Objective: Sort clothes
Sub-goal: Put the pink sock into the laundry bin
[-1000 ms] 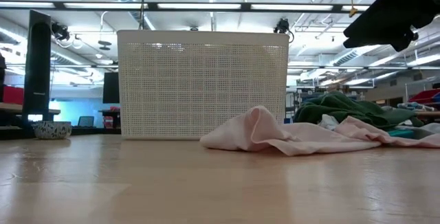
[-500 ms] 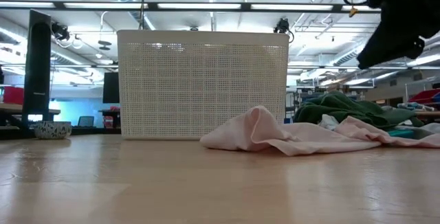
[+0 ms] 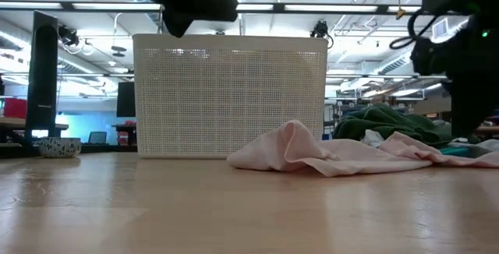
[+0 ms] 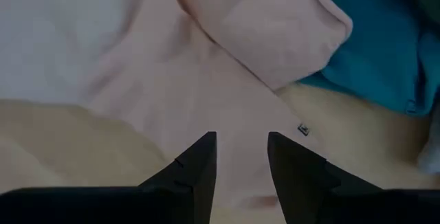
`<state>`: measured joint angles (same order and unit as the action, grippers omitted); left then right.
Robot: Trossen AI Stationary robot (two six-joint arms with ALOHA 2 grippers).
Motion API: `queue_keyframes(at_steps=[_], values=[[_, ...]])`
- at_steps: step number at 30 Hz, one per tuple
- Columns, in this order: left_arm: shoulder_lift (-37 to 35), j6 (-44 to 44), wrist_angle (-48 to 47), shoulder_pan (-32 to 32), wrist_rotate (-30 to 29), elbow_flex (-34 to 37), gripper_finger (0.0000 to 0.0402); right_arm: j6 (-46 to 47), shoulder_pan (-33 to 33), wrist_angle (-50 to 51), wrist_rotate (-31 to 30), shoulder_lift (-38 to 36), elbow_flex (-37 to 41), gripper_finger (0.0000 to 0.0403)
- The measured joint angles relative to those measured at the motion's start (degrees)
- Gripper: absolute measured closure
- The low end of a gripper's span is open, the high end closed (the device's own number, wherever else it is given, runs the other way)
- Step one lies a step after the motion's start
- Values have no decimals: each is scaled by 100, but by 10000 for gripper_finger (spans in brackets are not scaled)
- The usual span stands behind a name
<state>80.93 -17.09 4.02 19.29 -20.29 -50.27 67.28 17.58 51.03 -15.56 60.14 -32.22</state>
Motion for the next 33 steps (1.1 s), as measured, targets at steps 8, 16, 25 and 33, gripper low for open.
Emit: queue_keyframes(at_steps=[8, 16, 25, 33], values=[[0, -9, -111, -2, 0, 79, 296, -181, -260, -801, 270, 903, 263, 272], [0, -120, -314, 0, 0, 79, 296, -538, -296, -773, 532, 1343, 68, 389], [0, -124, -506, 0, -1, 79, 296, -406, -134, 1966, -90, 662, -1906, 400], [2, -117, -526, -15, -2, 79, 296, -1145, -161, 3278, -1282, 940, -4331, 401]])
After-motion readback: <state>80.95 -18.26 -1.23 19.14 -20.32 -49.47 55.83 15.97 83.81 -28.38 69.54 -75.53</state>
